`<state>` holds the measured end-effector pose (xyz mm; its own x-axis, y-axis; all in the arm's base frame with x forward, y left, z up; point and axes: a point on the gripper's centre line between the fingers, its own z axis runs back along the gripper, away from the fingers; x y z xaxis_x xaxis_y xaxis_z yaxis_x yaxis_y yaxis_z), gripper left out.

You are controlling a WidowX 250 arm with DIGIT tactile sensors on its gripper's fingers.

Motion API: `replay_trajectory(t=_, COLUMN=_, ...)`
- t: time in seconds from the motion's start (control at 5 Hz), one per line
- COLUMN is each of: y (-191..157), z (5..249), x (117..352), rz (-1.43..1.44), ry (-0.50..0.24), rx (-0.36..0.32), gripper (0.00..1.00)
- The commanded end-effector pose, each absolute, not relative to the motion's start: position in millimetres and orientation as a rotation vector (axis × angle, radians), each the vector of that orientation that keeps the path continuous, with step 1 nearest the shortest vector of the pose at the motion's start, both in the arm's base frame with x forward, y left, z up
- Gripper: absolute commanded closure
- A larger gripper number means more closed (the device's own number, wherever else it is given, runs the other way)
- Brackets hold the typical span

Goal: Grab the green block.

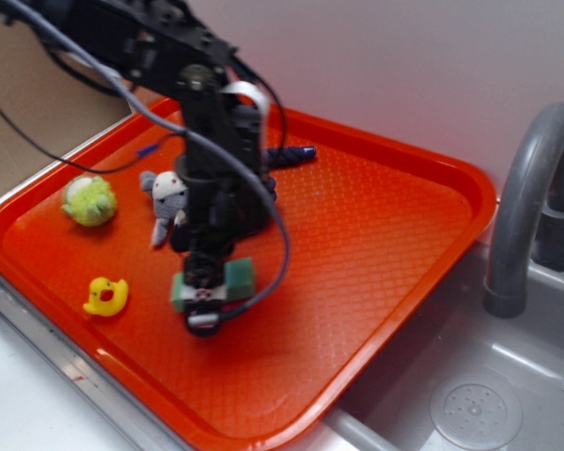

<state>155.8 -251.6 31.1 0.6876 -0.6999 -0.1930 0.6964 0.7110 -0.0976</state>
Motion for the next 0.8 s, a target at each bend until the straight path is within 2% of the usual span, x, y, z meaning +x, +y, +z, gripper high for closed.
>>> replay_trajectory(t=0.0, y=-170, z=110, x=158, rz=-0.343, ry=0.090, rx=-0.063, gripper=1.00)
replay_trajectory(t=0.2, y=-136, z=142, x=157, rz=-0.212, ry=0.031, rx=-0.083, gripper=1.00)
replay_trajectory(t=0.4, y=-120, z=182, x=152, rz=-0.141, ry=-0.084, rx=-0.051, gripper=1.00)
replay_trajectory(t=0.6, y=-120, z=205, x=146, rz=-0.163, ry=-0.177, rx=-0.027, gripper=1.00)
